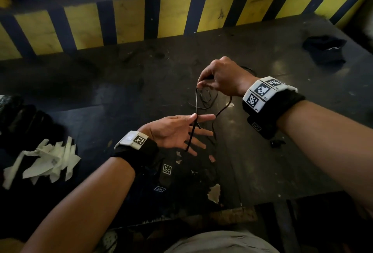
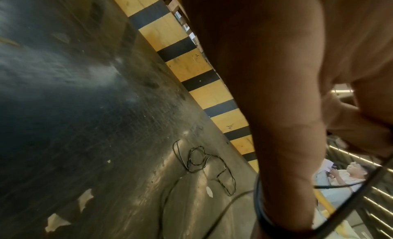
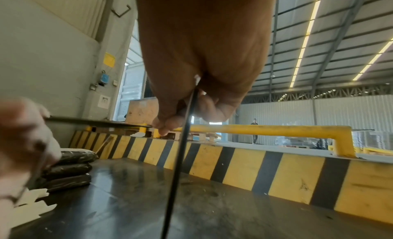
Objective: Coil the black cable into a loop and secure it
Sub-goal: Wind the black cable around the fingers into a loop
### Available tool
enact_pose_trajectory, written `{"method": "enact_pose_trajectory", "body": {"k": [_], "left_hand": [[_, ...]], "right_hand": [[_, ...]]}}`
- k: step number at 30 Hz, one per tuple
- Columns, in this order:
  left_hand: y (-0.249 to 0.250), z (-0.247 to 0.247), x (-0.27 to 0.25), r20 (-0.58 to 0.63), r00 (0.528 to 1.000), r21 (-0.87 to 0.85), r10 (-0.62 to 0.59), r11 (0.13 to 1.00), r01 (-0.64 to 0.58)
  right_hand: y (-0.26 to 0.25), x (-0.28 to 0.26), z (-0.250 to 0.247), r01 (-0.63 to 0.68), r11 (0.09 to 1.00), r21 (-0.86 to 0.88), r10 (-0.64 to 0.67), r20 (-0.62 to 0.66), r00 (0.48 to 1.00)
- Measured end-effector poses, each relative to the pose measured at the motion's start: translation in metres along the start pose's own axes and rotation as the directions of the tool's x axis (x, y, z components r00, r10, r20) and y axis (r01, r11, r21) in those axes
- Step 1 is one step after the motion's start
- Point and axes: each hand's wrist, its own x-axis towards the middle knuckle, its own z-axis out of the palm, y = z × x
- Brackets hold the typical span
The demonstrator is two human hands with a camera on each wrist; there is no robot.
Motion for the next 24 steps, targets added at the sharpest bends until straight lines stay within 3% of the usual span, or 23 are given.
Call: {"method": "enact_pose_trajectory", "body": {"k": [4, 9, 13, 16, 19, 22, 24], "left_hand": [[0.003, 0.002, -0.011, 0.052, 0.998, -0.012, 0.03, 1.0, -0.029], [0.011, 0.009, -0.024, 0.203, 0.971, -0.066, 0.129, 0.991, -0.118], [0.031, 0.015, -0.032, 0.281, 0.922, -0.083, 0.265, 0.964, -0.252], [0.053, 0.015, -0.029, 0.25, 0.914, -0.076, 0.318, 0.948, -0.309], [0.066, 0.005, -0.02, 0.155, 0.935, -0.021, 0.32, 0.947, -0.32], [0.071, -0.009, -0.011, 0.053, 0.947, 0.009, 0.318, 0.948, -0.319], [0.072, -0.021, -0.007, -0.014, 0.943, 0.0, 0.333, 0.943, -0.333]], "right_hand": [[0.017, 0.006, 0.012, -0.013, 0.999, 0.03, 0.013, 0.004, 1.0], [0.031, -0.008, 0.041, -0.001, 0.991, 0.131, -0.002, 0.023, 1.0], [0.042, -0.037, 0.088, -0.141, 0.983, 0.116, 0.119, 0.177, 0.977], [0.038, -0.057, 0.122, -0.186, 0.968, 0.171, 0.13, 0.294, 0.947], [0.024, -0.065, 0.145, -0.122, 0.969, 0.216, 0.046, 0.327, 0.944], [0.013, -0.071, 0.148, -0.128, 0.963, 0.236, 0.024, 0.4, 0.916], [0.005, -0.073, 0.146, -0.066, 0.965, 0.252, -0.044, 0.408, 0.912]]}}
